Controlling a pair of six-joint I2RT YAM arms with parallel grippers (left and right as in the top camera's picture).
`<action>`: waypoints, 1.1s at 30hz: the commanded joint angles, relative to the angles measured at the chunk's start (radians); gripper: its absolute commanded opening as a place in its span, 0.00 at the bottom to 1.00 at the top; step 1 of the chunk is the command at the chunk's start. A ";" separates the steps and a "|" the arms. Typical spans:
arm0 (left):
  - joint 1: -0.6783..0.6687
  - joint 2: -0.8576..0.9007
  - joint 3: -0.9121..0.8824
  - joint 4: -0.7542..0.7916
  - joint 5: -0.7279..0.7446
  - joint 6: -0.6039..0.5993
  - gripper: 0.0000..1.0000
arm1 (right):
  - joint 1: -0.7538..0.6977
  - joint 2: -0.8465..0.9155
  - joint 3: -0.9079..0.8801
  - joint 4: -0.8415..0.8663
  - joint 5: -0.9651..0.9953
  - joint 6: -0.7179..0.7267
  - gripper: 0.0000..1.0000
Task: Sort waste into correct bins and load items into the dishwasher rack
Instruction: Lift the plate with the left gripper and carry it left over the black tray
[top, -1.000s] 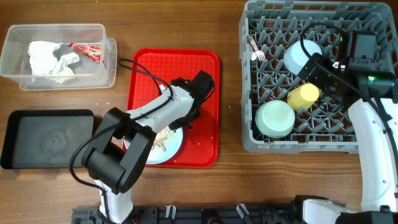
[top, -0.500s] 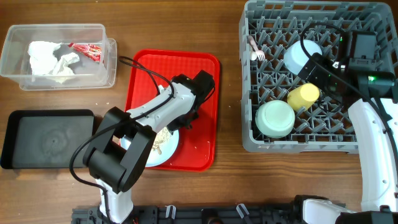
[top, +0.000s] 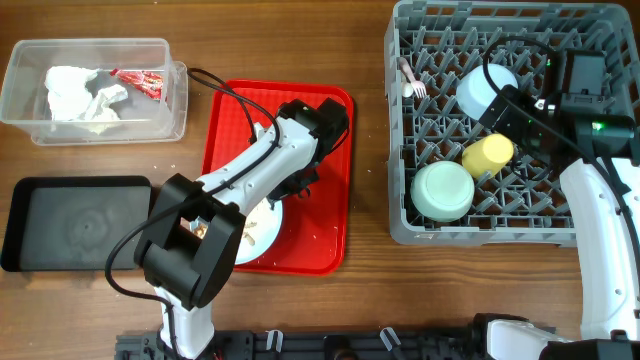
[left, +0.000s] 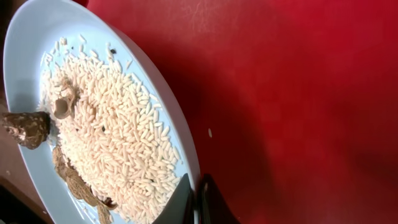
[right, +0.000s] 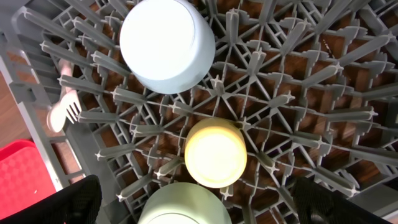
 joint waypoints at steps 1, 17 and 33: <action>0.001 0.013 0.019 -0.017 -0.040 0.008 0.04 | -0.001 0.009 0.013 0.000 0.020 0.006 1.00; 0.128 0.013 0.166 -0.230 -0.194 0.008 0.04 | -0.001 0.009 0.013 0.000 0.020 0.006 1.00; 0.558 0.012 0.167 -0.138 -0.215 0.120 0.04 | -0.001 0.009 0.013 0.000 0.020 0.006 1.00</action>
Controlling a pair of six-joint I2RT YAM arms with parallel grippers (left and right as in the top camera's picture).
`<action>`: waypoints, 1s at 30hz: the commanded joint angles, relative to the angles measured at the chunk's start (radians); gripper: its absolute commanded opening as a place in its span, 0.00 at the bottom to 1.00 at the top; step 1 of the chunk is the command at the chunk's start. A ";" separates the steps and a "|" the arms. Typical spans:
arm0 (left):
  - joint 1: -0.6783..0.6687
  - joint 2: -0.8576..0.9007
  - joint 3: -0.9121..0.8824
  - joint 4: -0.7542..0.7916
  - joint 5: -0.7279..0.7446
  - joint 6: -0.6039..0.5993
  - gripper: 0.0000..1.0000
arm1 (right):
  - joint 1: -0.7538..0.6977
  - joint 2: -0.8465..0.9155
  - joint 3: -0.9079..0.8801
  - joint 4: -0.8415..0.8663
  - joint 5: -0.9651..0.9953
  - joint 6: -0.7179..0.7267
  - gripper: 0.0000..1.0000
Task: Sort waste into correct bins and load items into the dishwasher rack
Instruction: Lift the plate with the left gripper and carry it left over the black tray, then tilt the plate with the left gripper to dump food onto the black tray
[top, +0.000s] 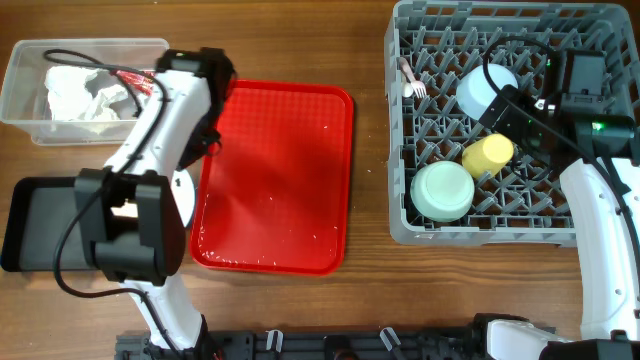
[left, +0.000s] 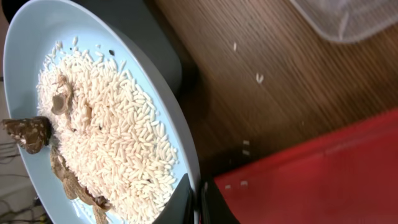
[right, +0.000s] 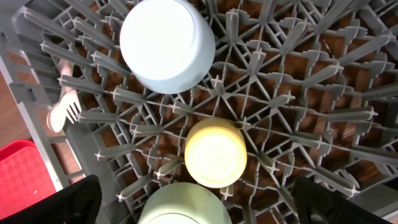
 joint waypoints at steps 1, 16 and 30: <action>0.096 0.005 0.019 0.049 -0.011 0.077 0.04 | -0.001 0.009 0.013 0.000 0.020 0.006 1.00; 0.331 -0.017 0.146 0.218 0.210 0.261 0.04 | -0.001 0.009 0.013 0.000 0.020 0.006 1.00; 0.671 -0.017 0.146 0.219 0.716 0.364 0.04 | -0.001 0.009 0.013 0.000 0.020 0.006 1.00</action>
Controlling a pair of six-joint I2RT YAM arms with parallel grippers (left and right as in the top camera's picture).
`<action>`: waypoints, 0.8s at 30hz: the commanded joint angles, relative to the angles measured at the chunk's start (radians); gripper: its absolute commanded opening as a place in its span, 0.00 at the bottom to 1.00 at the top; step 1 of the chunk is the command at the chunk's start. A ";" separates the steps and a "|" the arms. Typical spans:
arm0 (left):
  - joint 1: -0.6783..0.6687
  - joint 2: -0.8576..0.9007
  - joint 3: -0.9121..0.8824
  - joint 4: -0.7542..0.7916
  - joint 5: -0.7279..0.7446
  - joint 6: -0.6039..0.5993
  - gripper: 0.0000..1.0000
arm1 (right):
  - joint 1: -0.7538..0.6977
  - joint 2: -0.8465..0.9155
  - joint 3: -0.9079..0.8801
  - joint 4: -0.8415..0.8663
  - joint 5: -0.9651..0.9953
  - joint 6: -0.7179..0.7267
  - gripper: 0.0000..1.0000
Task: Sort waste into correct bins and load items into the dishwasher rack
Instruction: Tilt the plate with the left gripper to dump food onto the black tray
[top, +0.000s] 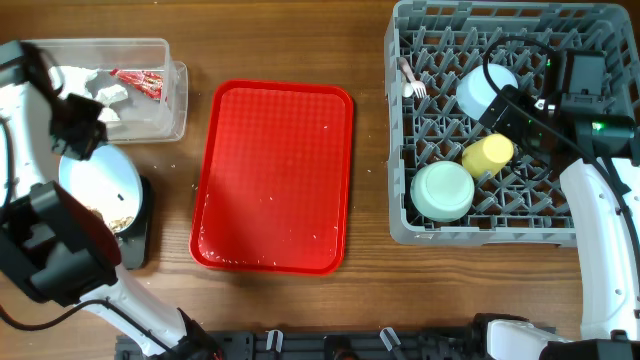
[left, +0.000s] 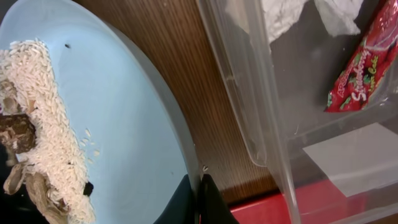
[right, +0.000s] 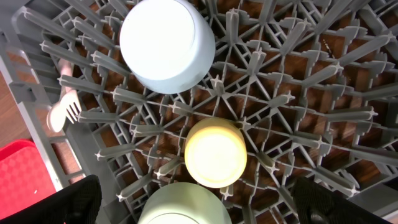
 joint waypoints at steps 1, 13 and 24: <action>0.089 -0.017 0.016 -0.012 0.149 0.051 0.04 | -0.001 0.009 0.013 0.000 0.020 0.006 1.00; 0.375 -0.017 0.016 0.013 0.760 0.182 0.04 | -0.001 0.009 0.013 0.000 0.020 0.006 1.00; 0.585 -0.017 0.016 -0.120 0.995 0.332 0.04 | -0.001 0.009 0.013 0.000 0.020 0.006 1.00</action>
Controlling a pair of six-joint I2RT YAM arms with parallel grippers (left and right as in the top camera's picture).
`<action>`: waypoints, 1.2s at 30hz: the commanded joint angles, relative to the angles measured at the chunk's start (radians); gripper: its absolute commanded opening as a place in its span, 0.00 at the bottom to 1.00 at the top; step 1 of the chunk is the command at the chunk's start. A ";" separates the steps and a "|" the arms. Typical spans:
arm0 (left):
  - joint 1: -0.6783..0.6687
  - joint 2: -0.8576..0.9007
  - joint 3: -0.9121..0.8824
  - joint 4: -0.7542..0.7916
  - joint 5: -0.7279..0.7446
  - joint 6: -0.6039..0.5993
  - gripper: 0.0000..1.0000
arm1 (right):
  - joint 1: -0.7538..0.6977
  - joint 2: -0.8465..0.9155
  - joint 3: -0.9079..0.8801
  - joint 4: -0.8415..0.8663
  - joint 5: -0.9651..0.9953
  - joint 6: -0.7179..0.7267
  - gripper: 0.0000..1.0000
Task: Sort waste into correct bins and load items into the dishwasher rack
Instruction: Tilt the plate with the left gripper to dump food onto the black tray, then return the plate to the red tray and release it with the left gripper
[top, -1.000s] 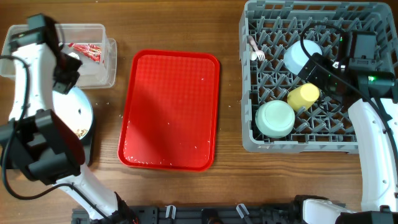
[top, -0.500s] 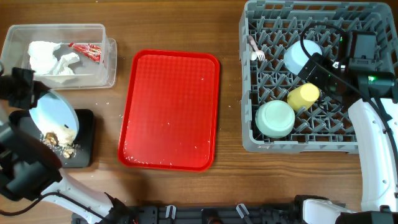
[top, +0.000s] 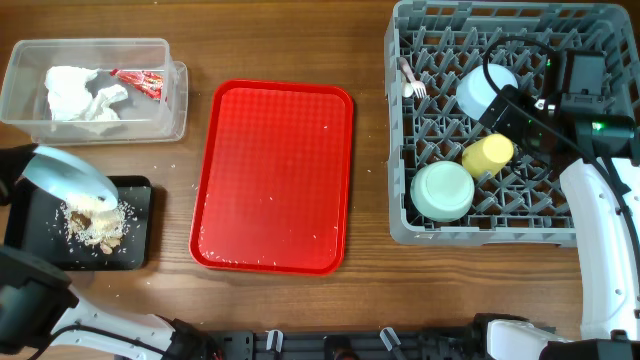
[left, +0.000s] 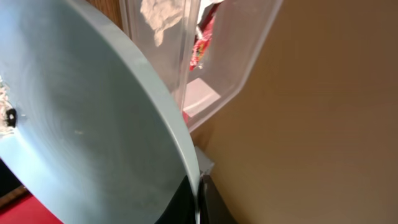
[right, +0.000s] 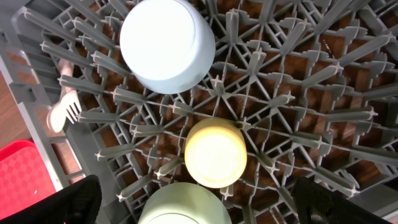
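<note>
My left gripper (left: 198, 200) is shut on the rim of the light blue plate (left: 87, 124). In the overhead view the plate (top: 62, 175) stands steeply tilted over the black bin (top: 135, 245), and a heap of rice and brown scraps (top: 95, 224) lies in that bin. A few bits still cling to the plate's left edge. My right gripper (right: 200, 200) hangs open above the grey dishwasher rack (top: 400, 150). The rack holds a white bowl (right: 166, 43), a yellow cup (right: 216, 152), a green bowl (top: 442, 190) and a pink fork (right: 62, 112).
A red tray (top: 275, 175) with scattered rice grains lies mid-table. The clear bin (top: 170, 110) at the back left holds crumpled tissue (top: 80, 92) and a red wrapper (top: 140, 80). The left arm reaches in along the table's left edge.
The plate has been tipped much steeper over the black bin. The rice and scraps that lay on it are now in the bin. The right arm has not moved.
My left gripper was shut on the rim of the rice-laden plate on the red tray. Then the plate was off the tray's left side, then tilted at the black bin with rice sliding down. Now the food lies in the bin.
</note>
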 joint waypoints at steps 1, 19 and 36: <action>0.082 -0.017 0.015 -0.043 0.192 0.151 0.04 | -0.001 0.009 0.013 0.000 0.020 0.006 1.00; 0.153 -0.019 0.011 -0.222 0.299 0.385 0.04 | -0.001 0.009 0.013 0.000 0.020 0.006 1.00; -0.344 -0.306 -0.002 -0.381 0.007 0.348 0.04 | -0.001 0.010 0.013 0.003 0.020 0.006 1.00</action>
